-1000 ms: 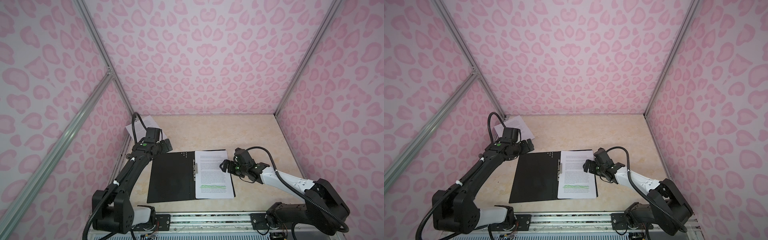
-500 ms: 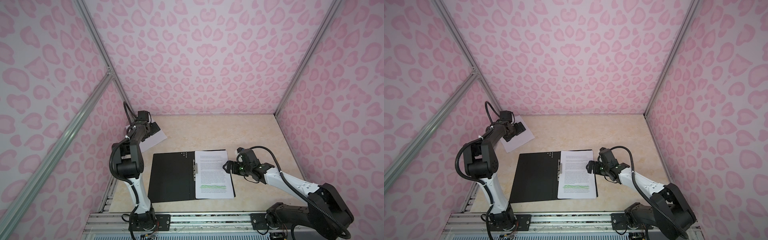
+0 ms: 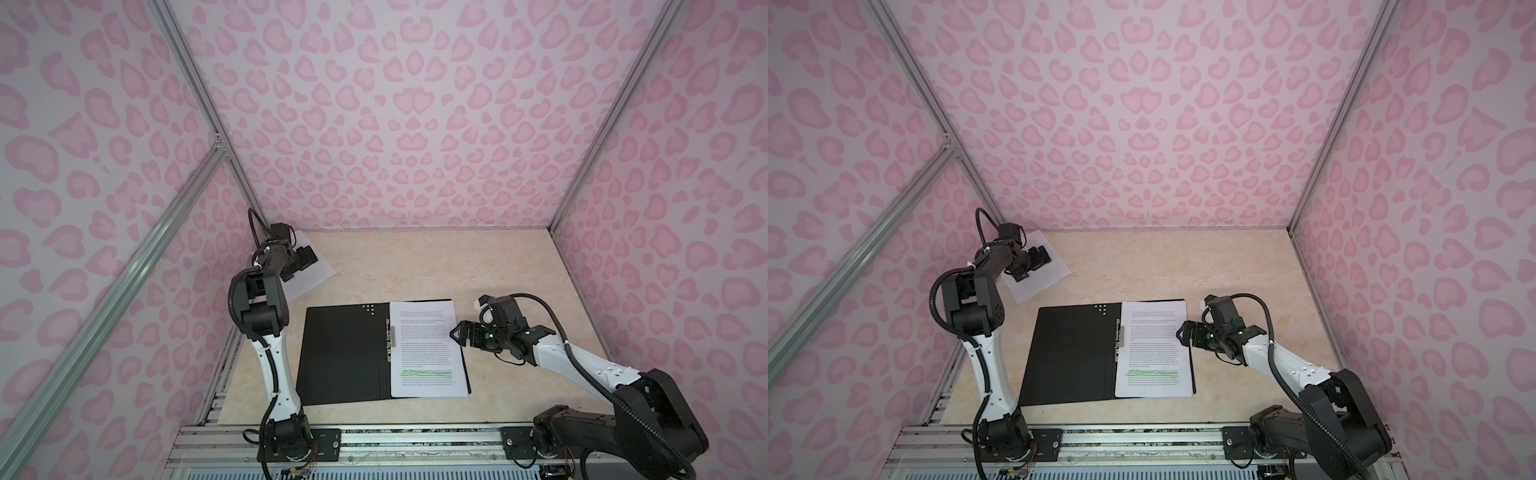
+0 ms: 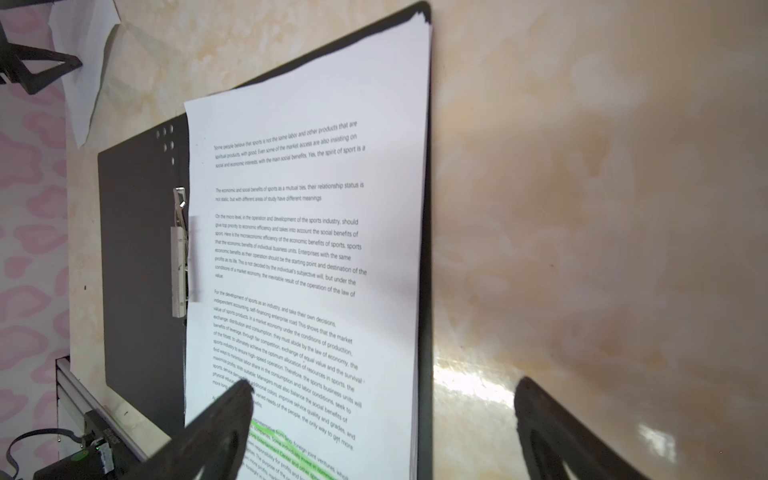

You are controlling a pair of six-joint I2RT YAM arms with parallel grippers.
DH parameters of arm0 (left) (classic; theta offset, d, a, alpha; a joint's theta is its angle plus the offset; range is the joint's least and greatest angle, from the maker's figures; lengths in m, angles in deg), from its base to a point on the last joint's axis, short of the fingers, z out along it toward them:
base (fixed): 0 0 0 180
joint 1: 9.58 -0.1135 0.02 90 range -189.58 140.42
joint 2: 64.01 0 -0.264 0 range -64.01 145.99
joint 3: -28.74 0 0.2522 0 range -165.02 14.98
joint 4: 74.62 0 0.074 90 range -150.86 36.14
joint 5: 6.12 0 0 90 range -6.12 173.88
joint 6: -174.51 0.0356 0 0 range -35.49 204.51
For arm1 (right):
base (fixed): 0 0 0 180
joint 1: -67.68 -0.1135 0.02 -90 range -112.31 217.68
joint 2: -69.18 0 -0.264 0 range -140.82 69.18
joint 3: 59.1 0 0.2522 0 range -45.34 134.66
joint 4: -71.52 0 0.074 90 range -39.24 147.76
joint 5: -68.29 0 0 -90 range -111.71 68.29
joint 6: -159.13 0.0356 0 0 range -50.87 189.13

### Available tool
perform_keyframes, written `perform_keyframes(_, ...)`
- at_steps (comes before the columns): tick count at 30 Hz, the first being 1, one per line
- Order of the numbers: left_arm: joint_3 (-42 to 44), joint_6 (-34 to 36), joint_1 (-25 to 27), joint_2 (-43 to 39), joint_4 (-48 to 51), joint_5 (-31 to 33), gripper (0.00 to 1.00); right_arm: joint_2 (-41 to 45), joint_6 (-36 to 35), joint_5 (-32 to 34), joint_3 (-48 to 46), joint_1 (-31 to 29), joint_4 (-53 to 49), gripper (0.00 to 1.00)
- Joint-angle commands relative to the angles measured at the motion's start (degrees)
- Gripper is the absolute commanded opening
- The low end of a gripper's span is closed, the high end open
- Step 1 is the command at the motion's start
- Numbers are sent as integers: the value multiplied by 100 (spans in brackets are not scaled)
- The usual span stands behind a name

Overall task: Put the files into the folder
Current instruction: 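Reach both grippers to the loose white sheet beyond the folder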

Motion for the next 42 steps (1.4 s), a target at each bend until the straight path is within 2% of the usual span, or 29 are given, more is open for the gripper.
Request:
perform_keyframes(1,12,10,156,182,361,-750,97,-85,-63,-174,72,140,22,98)
perform_keyframes(4,51,125,394,184,435,-854,97,-168,-48,-238,184,291,3,97)
perform_keyframes(5,69,168,495,176,461,-857,100,-209,-70,-235,255,350,-24,97)
perform_keyframes(7,91,254,663,58,538,-557,98,-300,-78,-226,371,404,-54,96)
perform_keyframes(12,279,10,1019,-289,634,-507,99,-580,-17,-330,704,464,-12,94)
perform_keyframes(16,275,-109,1453,-292,869,-771,99,-769,44,-453,865,473,112,94)
perform_keyframes(19,449,-273,1805,-361,629,-997,99,-1029,20,-583,1126,467,128,94)
perform_keyframes(24,133,-311,2219,-324,655,-1331,98,-1485,-38,-711,1667,428,79,93)
perform_keyframes(29,545,-728,2099,-1206,-7,-1535,99,-2091,-263,-694,2523,347,-157,93)
perform_keyframes(34,1177,-1192,1624,-1815,-527,-1434,100,-3142,-425,-934,3666,250,-337,92)
perform_keyframes(37,1257,-1216,1262,-1815,-543,-1323,100,-3846,-411,-1163,4423,141,-426,91)
perform_keyframes(42,902,-1164,805,-1260,-441,-1402,100,-4757,-309,-1413,5563,-47,-578,90)
